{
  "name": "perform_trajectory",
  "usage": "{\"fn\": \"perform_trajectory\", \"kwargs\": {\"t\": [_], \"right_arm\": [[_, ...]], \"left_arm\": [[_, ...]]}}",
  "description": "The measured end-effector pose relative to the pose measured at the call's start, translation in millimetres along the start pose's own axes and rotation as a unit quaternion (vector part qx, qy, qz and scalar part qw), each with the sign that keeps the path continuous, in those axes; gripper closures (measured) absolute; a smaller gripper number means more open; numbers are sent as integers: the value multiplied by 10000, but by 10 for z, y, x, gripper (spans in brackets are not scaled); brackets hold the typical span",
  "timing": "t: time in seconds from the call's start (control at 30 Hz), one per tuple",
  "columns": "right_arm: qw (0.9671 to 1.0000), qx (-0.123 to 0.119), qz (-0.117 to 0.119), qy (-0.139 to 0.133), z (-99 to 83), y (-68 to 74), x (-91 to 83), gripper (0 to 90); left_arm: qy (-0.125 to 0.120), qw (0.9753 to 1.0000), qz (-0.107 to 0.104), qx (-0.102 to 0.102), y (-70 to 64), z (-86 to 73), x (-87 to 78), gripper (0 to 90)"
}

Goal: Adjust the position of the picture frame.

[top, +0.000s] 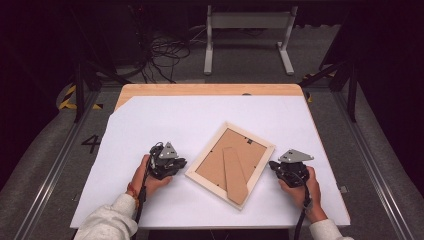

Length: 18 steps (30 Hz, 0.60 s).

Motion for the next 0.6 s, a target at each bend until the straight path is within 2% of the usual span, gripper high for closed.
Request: {"fn": "perform_trajectory", "kwargs": {"t": [0.13,0.2,0.27,0.6], "right_arm": [[10000,-34,-28,68,5,19,41,900],[10000,4,5,64,3,13,41,900],[10000,9,9,68,2,14,42,900],[10000,-20,7,70,2,18,44,900]], "left_arm": [[3,9999,-103,2,-29,1,7,823],[8,9997,-254,66,-79,8,24,810],[7,9995,-304,110,-93,12,30,808],[14,9993,-372,72,-105,5,26,799]]}}
Point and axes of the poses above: each handheld gripper's, and its own axes: x roughly forward along the jaws, z roughly out of its top, y roughly to its left, the point moved 8 cm from there along x, roughly forward along the jaws, and after that the axes turned 12 degrees about -z, right-handed, at the moved point
